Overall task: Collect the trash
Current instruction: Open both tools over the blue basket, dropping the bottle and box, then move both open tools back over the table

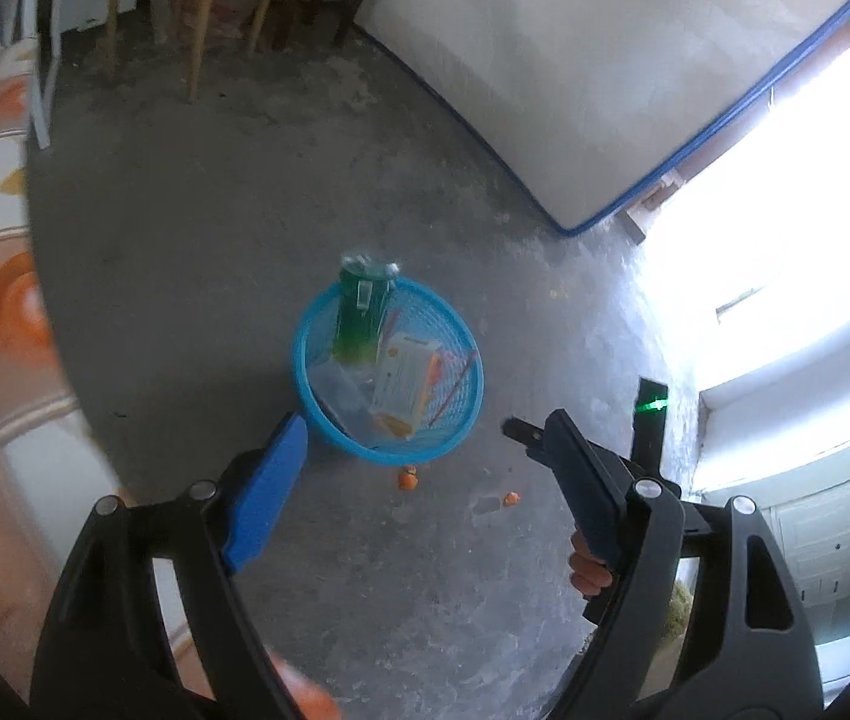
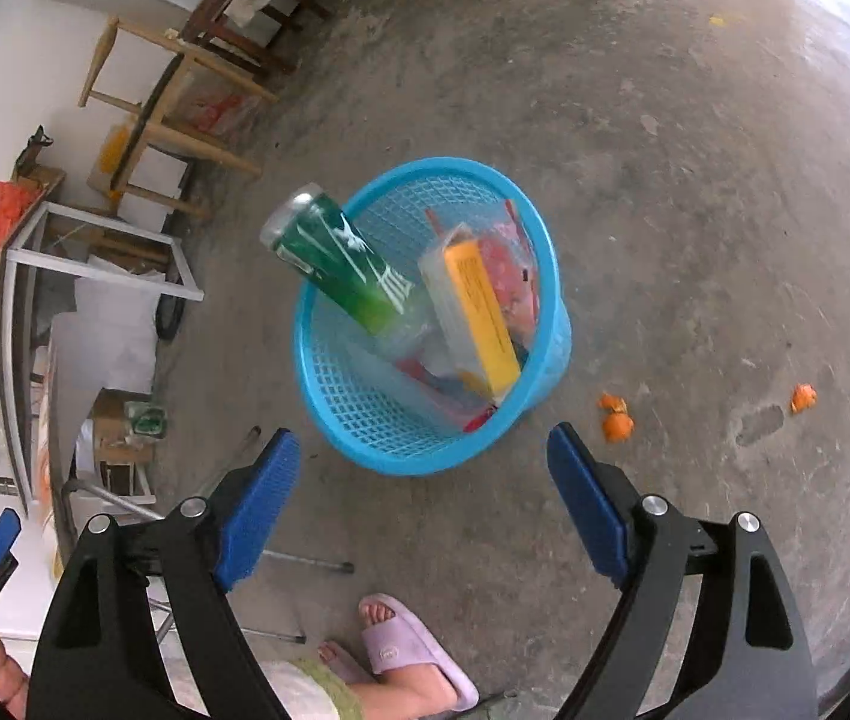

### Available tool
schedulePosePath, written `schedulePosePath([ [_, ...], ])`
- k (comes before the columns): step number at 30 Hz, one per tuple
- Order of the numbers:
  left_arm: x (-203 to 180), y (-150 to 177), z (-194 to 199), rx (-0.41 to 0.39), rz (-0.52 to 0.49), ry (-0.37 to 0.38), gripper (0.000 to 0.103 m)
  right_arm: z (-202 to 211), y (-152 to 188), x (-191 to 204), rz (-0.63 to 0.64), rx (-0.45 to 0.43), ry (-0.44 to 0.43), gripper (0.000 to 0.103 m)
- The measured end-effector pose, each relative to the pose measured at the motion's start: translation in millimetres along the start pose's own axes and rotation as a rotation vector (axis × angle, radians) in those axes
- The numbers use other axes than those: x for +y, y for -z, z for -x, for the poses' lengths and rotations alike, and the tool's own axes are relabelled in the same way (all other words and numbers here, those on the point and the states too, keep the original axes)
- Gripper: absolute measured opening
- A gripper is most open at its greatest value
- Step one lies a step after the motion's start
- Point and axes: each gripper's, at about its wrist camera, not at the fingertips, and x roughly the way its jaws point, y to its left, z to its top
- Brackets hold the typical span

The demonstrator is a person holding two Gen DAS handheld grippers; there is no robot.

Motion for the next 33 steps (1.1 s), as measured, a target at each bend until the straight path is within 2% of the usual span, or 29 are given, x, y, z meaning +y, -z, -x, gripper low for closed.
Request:
schedulePosePath([
  [6, 8, 30, 50, -0.069, 0.003, 0.027, 0.077, 48, 29, 4, 0.024, -0.056, -0.041, 0.082],
  [9, 11, 47, 78, -0.122, -0.004, 0.014, 0.078, 70, 38, 13, 0.047, -0.081, -0.058, 0.082],
  [14, 24, 81, 125, -0.210, -0.011, -0.046, 0.083, 100, 57, 44, 0.127, -0.100, -0.114, 0.082],
  [17, 45, 110, 163, -0.277, 0.010, -0.100, 0.085, 110, 63, 73, 0.200, -0.099, -0.136, 0.083],
  [22, 83, 153, 225, -0.359, 0.069, -0.218, 0.089, 129, 83, 156, 0.388, -0.091, -0.198, 0.086],
  [25, 108, 179, 255, -0.404, 0.136, -0.253, 0.089, 137, 102, 213, 0.516, -0.079, -0.240, 0.088],
  [33, 181, 240, 336, -0.564, 0.272, -0.363, 0.090, 123, 168, 376, 0.805, 0.036, -0.340, 0.088],
])
